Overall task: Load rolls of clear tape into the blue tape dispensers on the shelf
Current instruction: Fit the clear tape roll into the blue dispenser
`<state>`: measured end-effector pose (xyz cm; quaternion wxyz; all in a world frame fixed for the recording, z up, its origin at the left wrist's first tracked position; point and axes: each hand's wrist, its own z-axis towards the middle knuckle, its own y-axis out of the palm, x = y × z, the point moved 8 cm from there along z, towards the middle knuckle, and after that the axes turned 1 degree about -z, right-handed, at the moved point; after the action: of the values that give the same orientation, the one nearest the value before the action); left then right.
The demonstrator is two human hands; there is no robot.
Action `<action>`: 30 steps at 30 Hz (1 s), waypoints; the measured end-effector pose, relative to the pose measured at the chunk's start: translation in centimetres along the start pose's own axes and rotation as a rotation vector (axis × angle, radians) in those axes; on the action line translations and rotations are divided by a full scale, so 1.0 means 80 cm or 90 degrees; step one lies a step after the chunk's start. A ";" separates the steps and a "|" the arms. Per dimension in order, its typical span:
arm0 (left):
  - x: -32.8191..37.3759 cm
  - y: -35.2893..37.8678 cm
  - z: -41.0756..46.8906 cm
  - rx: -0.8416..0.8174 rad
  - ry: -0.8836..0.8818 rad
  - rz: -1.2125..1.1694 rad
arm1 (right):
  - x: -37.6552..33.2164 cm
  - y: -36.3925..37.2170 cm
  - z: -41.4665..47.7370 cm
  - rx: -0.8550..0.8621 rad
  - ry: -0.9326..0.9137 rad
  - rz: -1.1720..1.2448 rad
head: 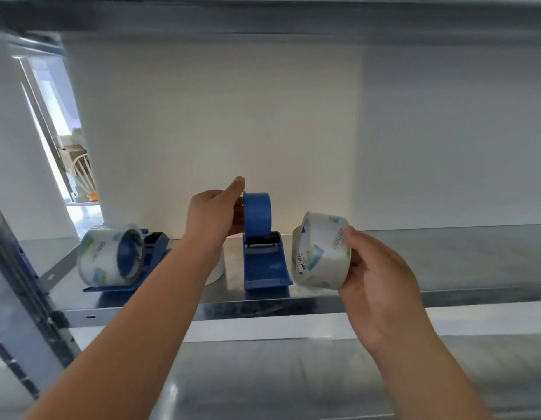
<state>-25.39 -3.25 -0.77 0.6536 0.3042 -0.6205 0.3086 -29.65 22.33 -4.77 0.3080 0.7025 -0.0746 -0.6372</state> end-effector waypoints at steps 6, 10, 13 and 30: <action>0.001 0.013 -0.003 -0.073 -0.032 -0.027 | -0.001 -0.005 0.006 0.024 -0.009 0.019; -0.007 0.018 -0.008 -0.173 -0.105 -0.130 | 0.003 0.000 0.005 0.017 -0.011 0.009; -0.009 0.018 -0.022 -0.216 -0.165 -0.212 | 0.005 0.003 0.005 0.020 -0.008 0.000; 0.044 0.011 -0.144 -0.224 0.368 -0.031 | -0.025 0.051 -0.021 -0.143 -0.096 0.082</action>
<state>-18.74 6.40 2.27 0.8523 0.1016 -0.4456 0.2544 -27.25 20.59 -0.93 0.4183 0.6076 -0.0708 -0.6714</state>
